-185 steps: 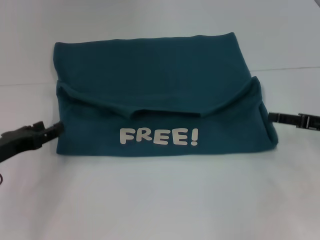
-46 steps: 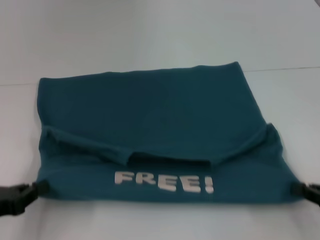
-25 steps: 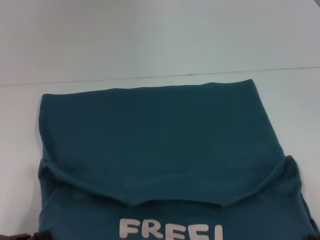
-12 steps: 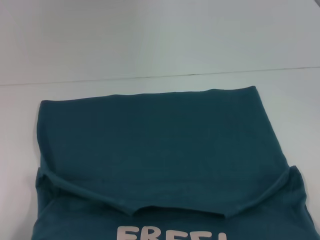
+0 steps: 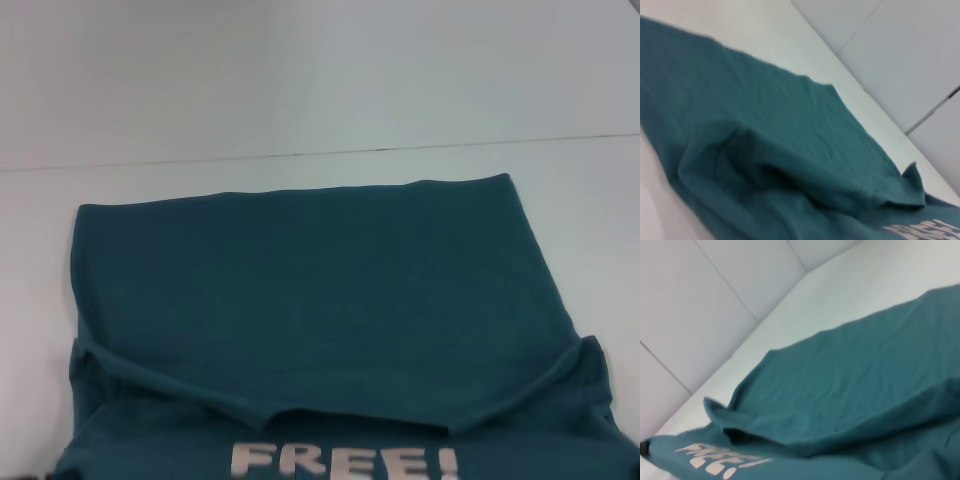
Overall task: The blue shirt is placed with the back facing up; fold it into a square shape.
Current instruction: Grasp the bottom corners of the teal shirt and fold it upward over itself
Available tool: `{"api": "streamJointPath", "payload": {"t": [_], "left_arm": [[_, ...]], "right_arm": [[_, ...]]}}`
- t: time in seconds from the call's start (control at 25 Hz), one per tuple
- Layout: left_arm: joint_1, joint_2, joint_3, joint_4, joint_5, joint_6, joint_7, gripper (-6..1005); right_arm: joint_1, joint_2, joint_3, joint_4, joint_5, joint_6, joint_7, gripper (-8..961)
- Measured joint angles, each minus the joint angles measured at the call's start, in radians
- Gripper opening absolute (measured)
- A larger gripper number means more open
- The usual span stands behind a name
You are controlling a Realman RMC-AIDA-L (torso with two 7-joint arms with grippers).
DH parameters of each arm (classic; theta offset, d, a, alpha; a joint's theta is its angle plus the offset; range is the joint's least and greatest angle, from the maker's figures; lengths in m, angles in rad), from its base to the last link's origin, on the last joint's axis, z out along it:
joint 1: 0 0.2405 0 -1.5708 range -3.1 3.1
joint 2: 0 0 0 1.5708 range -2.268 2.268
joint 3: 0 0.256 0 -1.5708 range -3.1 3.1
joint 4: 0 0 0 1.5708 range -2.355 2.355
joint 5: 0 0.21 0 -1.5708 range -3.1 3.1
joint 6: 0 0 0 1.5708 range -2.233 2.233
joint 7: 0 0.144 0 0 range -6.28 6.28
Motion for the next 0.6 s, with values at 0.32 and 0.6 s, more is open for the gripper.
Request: {"api": "streamJointPath", "payload": {"t": [0.32, 0.6], "left_arm": [[-0.155, 0.044, -0.052, -0.030, -0.053, -0.034, -0.053, 8], [-0.343, 0.091, -0.043, -0.163, -0.059, -0.268, -0.066, 7]], "right_arm": [[0.112, -0.011, 0.164, -0.005, 0.001, -0.002, 0.030, 25], [0.273, -0.020, 0.211, 0.004, 0.002, 0.139, 0.063, 25]]}}
